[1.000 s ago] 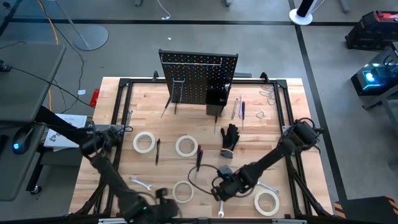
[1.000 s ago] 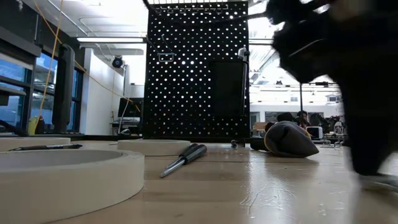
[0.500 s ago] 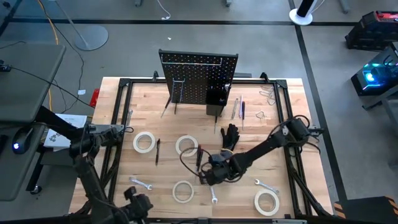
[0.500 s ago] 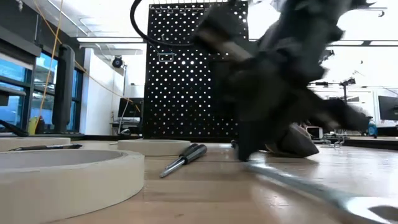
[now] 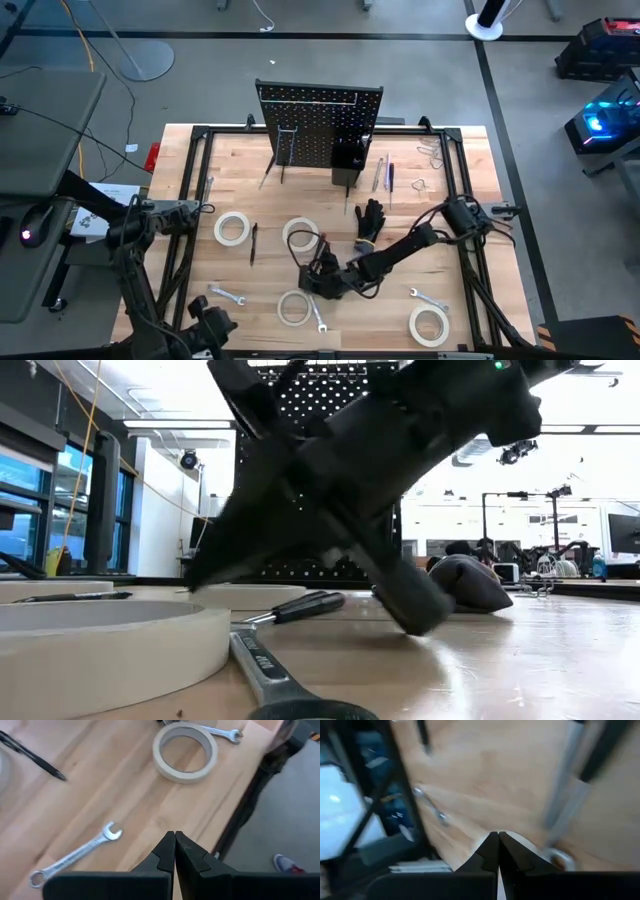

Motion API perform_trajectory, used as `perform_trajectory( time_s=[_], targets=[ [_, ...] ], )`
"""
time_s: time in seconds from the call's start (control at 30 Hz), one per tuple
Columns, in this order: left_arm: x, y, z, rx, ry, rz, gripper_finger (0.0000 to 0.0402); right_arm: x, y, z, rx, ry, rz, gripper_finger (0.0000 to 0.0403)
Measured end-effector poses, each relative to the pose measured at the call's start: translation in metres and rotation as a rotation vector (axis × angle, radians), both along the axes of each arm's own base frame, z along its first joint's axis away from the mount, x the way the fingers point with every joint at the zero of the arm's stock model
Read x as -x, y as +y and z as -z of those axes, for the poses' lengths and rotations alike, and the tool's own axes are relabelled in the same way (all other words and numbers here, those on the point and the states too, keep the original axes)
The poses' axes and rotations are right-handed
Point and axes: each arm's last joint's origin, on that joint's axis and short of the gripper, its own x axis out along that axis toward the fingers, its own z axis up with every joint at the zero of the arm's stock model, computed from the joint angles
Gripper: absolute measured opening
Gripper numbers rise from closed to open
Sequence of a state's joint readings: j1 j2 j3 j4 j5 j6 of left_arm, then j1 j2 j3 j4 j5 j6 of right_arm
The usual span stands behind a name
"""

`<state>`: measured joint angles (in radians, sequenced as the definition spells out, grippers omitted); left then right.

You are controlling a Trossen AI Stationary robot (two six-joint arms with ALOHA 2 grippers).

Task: Hang tools onto peg board
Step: Hang the 12 mm tool onto the pegboard on the top left

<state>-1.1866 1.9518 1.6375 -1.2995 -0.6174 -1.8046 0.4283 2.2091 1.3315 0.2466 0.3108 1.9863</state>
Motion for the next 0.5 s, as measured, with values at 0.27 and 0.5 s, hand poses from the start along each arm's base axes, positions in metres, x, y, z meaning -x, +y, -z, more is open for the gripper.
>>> perform_trajectory(
  time_s=[0.27, 0.5],
  targets=[
    [-0.001, 0.004, -0.001, -0.045, -0.033, -0.004, 0.0, -0.013, -0.005, -0.035, 0.205, -0.069, -0.307, 0.0],
    [-0.005, 0.005, -0.003, -0.058, -0.151, -0.039, 0.0, 0.002, 0.018, -0.063, 0.363, 0.082, -0.598, 0.0]
  ],
)
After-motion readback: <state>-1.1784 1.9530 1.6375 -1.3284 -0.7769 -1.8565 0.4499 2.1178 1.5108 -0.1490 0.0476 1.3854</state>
